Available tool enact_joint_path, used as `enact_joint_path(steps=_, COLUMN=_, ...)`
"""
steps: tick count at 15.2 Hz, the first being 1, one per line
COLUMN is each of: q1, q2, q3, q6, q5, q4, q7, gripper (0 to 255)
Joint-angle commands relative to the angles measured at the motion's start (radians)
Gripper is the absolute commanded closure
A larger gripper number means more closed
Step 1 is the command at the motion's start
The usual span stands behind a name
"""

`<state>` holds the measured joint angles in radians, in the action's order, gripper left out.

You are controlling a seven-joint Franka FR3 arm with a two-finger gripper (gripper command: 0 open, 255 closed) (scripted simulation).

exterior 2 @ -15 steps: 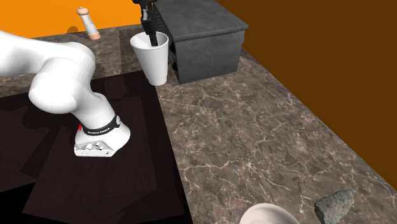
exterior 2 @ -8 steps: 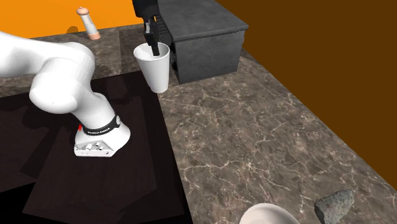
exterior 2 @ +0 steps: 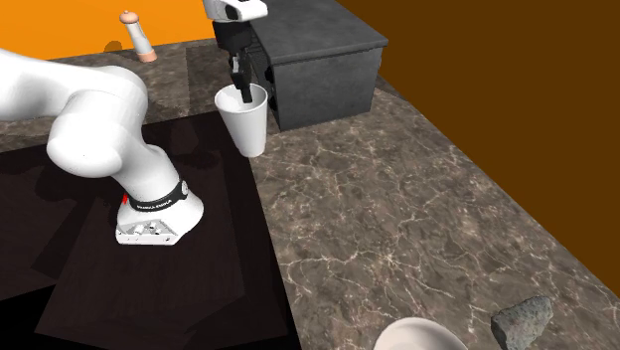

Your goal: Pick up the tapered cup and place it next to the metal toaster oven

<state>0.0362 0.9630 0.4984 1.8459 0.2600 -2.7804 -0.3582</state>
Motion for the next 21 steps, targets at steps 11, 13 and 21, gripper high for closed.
enact_joint_path(steps=11, q1=0.012, q2=-0.04, q3=0.048, q6=0.126, q5=0.04, q4=-0.088, q7=-0.011, gripper=255)
enact_joint_path(steps=13, q1=0.012, q2=-0.04, q3=0.048, q6=0.126, q5=0.04, q4=-0.088, q7=-0.011, gripper=255)
enact_joint_path(steps=21, q1=0.012, q2=-0.041, q3=0.048, q6=0.126, q5=0.04, q4=-0.088, q7=-0.011, gripper=0)
